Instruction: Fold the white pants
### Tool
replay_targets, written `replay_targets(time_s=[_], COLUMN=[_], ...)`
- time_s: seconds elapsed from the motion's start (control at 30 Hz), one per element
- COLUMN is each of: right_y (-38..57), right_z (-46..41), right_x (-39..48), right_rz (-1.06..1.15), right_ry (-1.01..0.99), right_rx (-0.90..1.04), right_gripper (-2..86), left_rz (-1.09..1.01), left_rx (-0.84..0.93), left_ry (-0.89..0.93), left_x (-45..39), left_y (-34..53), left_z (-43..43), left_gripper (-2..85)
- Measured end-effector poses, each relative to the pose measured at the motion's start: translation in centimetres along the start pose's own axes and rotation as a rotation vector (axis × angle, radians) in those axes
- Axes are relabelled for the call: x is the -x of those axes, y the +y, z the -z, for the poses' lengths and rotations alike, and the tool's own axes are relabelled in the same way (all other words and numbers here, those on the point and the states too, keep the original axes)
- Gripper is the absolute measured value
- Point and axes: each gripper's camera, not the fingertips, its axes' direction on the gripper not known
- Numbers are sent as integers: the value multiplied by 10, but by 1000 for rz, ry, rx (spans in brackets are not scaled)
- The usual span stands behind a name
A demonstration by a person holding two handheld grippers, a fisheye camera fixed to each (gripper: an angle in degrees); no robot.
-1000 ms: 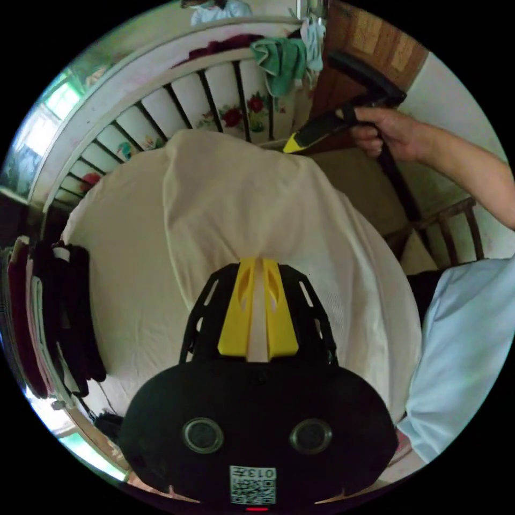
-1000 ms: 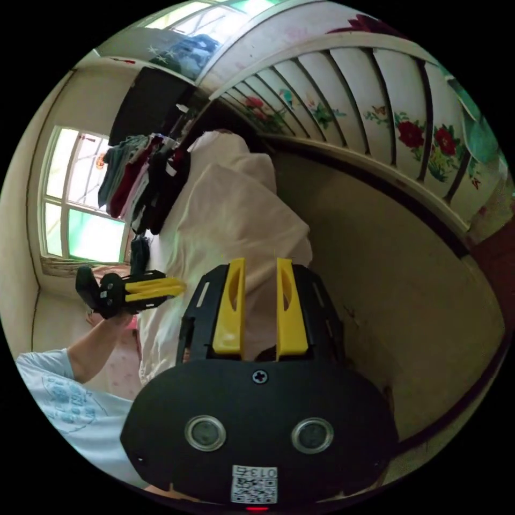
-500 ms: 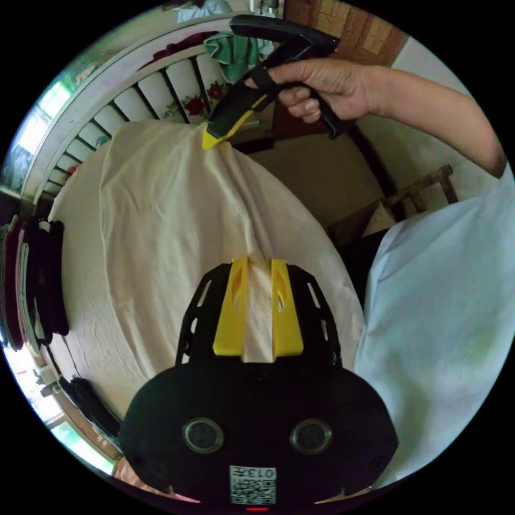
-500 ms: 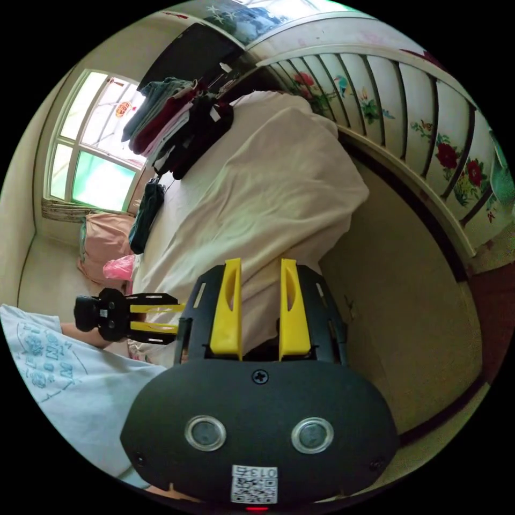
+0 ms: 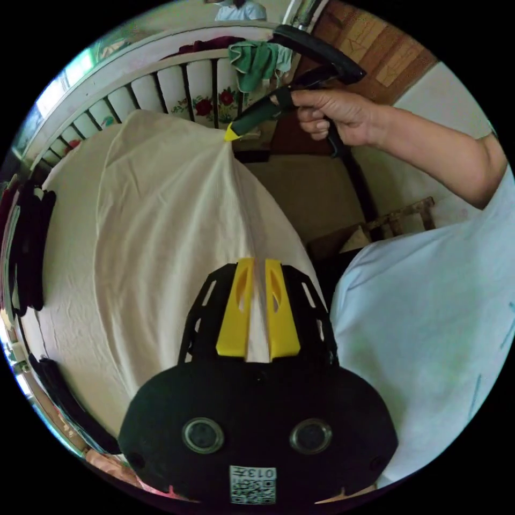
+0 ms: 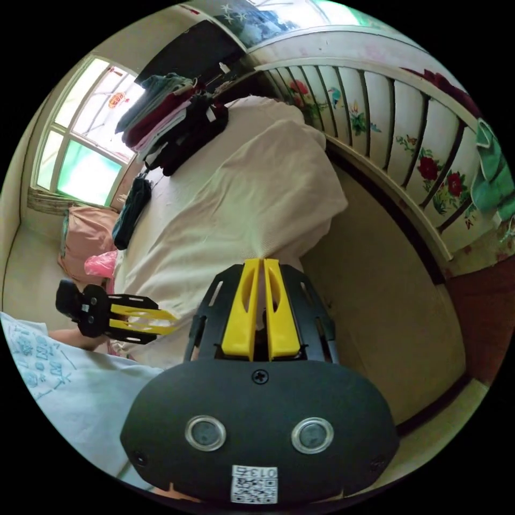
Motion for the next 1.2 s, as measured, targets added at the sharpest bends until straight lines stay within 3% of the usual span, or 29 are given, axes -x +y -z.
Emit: replay_targets(time_s=[0.13, 0.3, 0.6, 0.7, 0.87, 1.0, 1.07, 1.2], right_y=[2, 3, -84, -138, -198, -211, -209, -207], right_z=[-17, -9, -19, -36, -64, -102, -97, -95], right_x=[15, 35, 96, 97, 98, 121, 139, 136], right_rz=[20, 23, 202, 200, 194, 290, 346, 195], right_ry=[70, 68, 233, 249, 189, 226, 292, 178], right_rx=[87, -5, -137, -103, 23, 243, 170, 35], right_gripper=[21, 52, 88, 96, 106, 47, 38, 43], left_rz=[32, 41, 171, 306, 542, 706, 780, 826], left_rx=[9, 77, -131, -192, 122, 308, 392, 316], left_ry=[-21, -83, 87, -32, -487, -496, -456, -512], left_x=[-2, -10, -27, -25, -17, -19, -32, -62], left_y=[2, 15, 38, 61, 106, 148, 175, 185], left_z=[-1, -11, 27, 47, 31, 10, -7, -7], left_gripper=[39, 34, 6, 6, 4, -1, -2, -2])
